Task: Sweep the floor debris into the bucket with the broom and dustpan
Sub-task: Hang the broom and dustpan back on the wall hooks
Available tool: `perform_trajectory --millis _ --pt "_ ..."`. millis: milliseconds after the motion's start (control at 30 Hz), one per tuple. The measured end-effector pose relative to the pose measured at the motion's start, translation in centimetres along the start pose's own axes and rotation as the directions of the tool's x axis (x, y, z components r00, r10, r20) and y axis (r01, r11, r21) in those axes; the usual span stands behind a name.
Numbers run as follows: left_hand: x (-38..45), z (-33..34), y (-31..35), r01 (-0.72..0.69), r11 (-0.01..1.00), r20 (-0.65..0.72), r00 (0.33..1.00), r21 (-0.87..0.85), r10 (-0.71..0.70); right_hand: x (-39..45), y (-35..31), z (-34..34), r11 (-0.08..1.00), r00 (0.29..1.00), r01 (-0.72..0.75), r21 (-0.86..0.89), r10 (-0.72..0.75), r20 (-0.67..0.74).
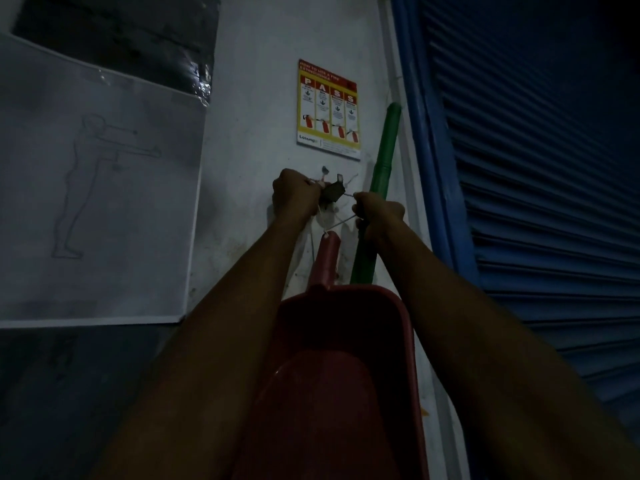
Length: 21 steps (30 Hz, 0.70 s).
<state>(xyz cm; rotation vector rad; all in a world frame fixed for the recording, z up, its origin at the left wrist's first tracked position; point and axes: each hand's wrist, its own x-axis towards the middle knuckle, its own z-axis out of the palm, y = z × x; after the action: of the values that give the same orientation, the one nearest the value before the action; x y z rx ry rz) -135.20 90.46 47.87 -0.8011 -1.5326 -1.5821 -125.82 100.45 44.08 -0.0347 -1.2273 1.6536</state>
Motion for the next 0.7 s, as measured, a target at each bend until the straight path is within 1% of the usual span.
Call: perform_trajectory --millis 100,167,300,400,467,567,633,700 --pt "-0.4 -0.7 -0.1 0.043 0.998 0.021 0.999 0.053 -0.044 -0.9 1.6 -1.0 1.000 1.000 -0.027 0.000 0.027 0.012" --pt "-1.2 -1.4 -0.4 0.052 0.994 0.061 0.996 0.092 -0.058 -1.9 2.8 -1.6 0.999 0.999 -0.039 -0.017 0.040 0.016" --pt "-4.3 -2.6 -0.3 0.017 0.997 0.134 0.991 0.081 -0.028 -4.2 4.7 -2.5 0.997 0.997 -0.056 -0.047 0.058 0.043" --pt "-6.8 -3.5 -0.1 0.002 0.995 0.183 0.983 0.101 -0.020 -5.9 5.8 -3.0 0.992 0.996 -0.077 -0.104 0.081 0.028" --pt "-8.6 -4.0 0.0 -0.042 0.977 0.202 0.979 0.209 -0.002 -7.0 6.3 -3.6 0.986 0.995 -0.093 -0.140 0.096 0.016" --pt "-11.4 -4.9 0.6 -0.117 0.902 0.241 0.970 0.416 0.015 -8.8 6.9 -4.9 0.978 0.995 -0.096 -0.186 0.094 -0.017" --pt "-12.8 -5.3 1.1 -0.111 0.873 0.279 0.960 0.476 -0.031 -10.0 7.0 -5.9 0.973 0.994 -0.107 -0.205 0.100 -0.043" --pt "-13.9 -5.6 1.7 -0.079 0.869 0.309 0.947 0.488 -0.087 -11.1 7.2 -6.9 0.971 0.991 -0.130 -0.199 0.121 -0.054"
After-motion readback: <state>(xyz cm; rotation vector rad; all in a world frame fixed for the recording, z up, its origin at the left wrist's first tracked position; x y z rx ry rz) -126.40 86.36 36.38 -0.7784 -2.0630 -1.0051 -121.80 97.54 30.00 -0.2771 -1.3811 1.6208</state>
